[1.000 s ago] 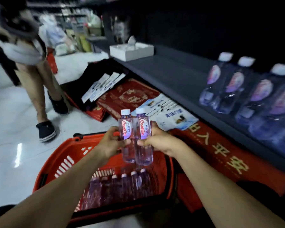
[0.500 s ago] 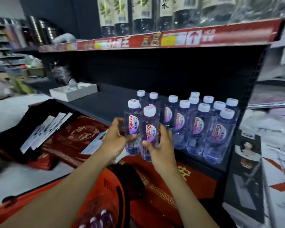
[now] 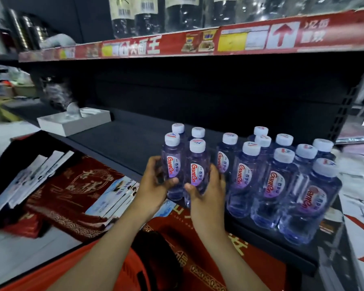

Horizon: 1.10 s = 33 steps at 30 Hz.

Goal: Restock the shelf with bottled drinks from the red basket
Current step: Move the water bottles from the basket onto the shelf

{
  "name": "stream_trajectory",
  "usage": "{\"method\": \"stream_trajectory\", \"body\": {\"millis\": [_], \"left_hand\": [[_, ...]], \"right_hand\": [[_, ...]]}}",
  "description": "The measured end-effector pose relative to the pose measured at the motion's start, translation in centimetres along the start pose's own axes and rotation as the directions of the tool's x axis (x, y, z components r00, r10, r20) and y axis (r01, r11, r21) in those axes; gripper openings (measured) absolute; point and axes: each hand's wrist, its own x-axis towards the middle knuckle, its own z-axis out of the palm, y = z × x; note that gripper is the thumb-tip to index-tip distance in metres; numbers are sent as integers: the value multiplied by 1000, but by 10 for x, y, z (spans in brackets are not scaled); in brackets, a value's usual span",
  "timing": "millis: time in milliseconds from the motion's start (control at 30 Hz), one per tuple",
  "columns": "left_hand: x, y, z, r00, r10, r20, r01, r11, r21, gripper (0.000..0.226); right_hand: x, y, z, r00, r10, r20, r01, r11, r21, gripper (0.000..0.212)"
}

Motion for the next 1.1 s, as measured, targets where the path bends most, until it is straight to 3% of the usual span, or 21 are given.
{"method": "stream_trajectory", "body": {"millis": [333,800,1100], "left_hand": [[20,-16,-2,1000,8,5,-8,998,62,46],[43,-30,8,1000,1,1,-1,998,66,51],[55,-34,14,1000,-22,-7,23,998,62,53]], "right_hand": [[9,6,27,999,-16,-31,15,999,-31,70],[35,11,51,987,99,-124,-109,991,-73,79],[47,21,68,975,40,-220,-70,989,-131,83]]}}
